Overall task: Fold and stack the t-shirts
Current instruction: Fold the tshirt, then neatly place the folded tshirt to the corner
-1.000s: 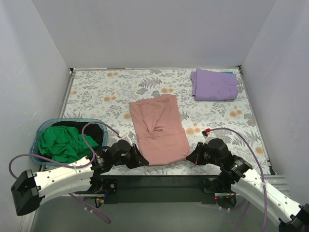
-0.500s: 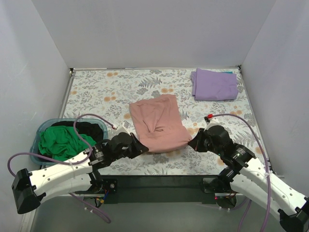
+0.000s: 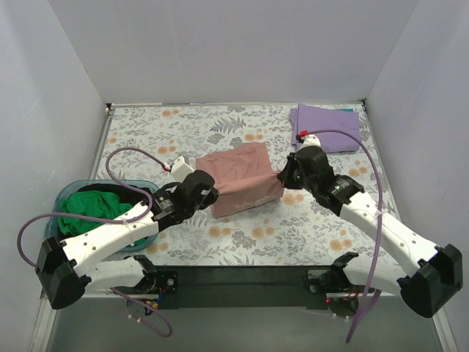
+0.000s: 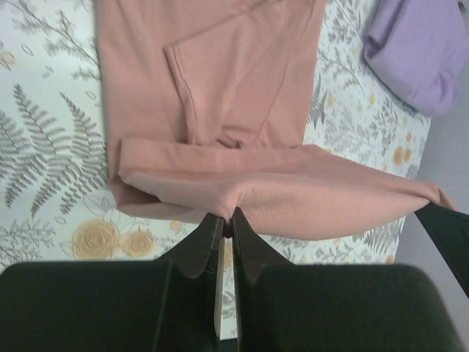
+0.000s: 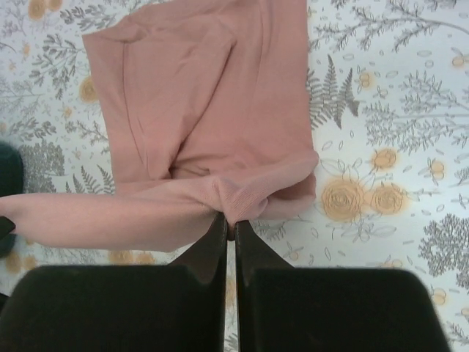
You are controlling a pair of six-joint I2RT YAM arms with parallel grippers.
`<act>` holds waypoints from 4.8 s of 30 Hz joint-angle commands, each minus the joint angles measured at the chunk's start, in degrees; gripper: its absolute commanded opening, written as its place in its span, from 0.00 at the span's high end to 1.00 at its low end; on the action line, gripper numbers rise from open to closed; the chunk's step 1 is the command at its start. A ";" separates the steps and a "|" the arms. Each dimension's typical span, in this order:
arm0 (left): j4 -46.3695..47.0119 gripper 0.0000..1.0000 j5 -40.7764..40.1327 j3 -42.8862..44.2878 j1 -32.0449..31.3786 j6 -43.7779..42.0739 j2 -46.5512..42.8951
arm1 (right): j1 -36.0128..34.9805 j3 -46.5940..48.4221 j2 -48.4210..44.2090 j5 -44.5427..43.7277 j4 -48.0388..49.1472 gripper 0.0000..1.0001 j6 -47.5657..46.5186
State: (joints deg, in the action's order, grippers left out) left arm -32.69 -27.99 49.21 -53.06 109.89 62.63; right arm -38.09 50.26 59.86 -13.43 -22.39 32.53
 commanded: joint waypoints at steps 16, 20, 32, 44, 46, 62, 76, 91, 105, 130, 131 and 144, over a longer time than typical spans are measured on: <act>11.94 1.00 5.30 10.98 24.05 -14.35 20.13 | 13.74 22.68 31.10 18.43 16.94 0.99 -8.71; 12.99 1.00 6.80 13.97 27.91 -14.52 26.73 | 14.71 26.02 38.73 21.25 20.10 0.99 -9.68; 15.37 0.07 20.51 26.46 36.36 -19.96 44.07 | 16.46 37.89 54.75 23.01 21.87 0.45 -7.84; 15.37 0.05 27.80 12.44 36.18 -23.67 27.14 | 16.38 21.99 43.33 20.99 19.85 0.01 -16.62; 15.55 0.05 30.25 8.73 36.10 -22.79 23.87 | 15.94 21.20 43.33 20.81 18.36 0.02 -18.38; 11.34 0.04 34.23 -14.49 35.48 -17.07 -6.64 | 12.16 33.76 60.54 9.92 10.35 0.19 -23.39; 8.78 0.04 32.56 -14.76 35.39 -17.86 -8.40 | 9.17 42.90 67.67 2.83 9.47 0.95 -20.49; 30.21 0.02 26.51 -14.14 35.39 -19.27 -7.00 | 12.95 55.20 65.04 -12.50 9.47 0.99 -25.94; 61.85 0.02 18.30 -19.40 35.39 -39.56 -5.76 | 17.52 58.72 62.84 -17.07 9.39 0.99 -26.47; 75.14 0.02 36.78 -22.06 35.39 -56.01 -4.45 | 30.34 65.49 55.81 -7.42 5.88 0.99 -26.29; 75.49 0.02 36.60 -22.05 35.48 -56.01 -4.36 | 30.35 65.14 55.46 -7.75 5.96 0.99 -27.51; 75.84 0.02 33.70 -22.67 35.39 -54.51 -4.80 | 33.77 60.48 55.54 -12.92 4.90 0.99 -32.45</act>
State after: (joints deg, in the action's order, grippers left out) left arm 44.77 6.22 25.61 -17.61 56.16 58.30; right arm -6.68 110.76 117.16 -22.61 -19.62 2.07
